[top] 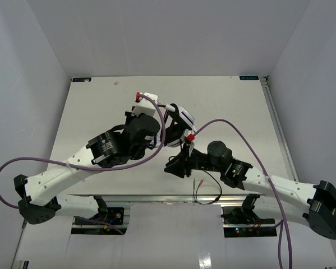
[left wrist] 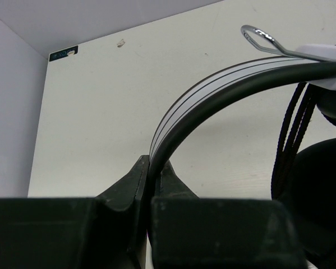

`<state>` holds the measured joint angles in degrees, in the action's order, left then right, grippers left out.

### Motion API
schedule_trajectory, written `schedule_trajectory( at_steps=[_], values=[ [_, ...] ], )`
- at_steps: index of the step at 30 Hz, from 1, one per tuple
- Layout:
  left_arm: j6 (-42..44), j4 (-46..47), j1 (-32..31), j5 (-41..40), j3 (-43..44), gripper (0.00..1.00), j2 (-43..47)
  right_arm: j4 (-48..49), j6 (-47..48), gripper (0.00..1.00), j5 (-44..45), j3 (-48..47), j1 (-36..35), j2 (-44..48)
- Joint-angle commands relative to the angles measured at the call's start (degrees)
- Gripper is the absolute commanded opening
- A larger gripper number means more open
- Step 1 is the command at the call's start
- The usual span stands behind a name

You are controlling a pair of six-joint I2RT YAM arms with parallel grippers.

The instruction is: Wrap the headphones

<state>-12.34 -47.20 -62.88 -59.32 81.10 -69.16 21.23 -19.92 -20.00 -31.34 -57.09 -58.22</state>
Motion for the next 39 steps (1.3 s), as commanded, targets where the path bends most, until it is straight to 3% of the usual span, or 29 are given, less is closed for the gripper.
schedule_trajectory(
  at_steps=[1,18,31,35,39],
  values=[
    [-8.1,0.6,0.1,2.4,4.4,0.00,3.0,1.5,2.1,0.39,6.7,0.9,-1.0,-0.2],
    [-17.8,-7.1,0.1,-3.2,11.5,0.00,4.0,5.5,2.7,0.40,10.3,6.6,-2.2,2.7],
    [-20.3,0.5,0.1,-1.8,7.0,0.00,10.8,8.7,2.0,0.34,10.1,8.1,-2.8,1.2],
    [-20.7,2.6,0.1,-1.1,6.6,0.00,12.6,9.2,1.9,0.20,9.9,8.3,-3.0,0.1],
    [-20.9,3.2,0.1,-1.0,6.5,0.00,13.2,9.7,1.9,0.15,9.5,8.2,-3.3,-1.7]
  ],
)
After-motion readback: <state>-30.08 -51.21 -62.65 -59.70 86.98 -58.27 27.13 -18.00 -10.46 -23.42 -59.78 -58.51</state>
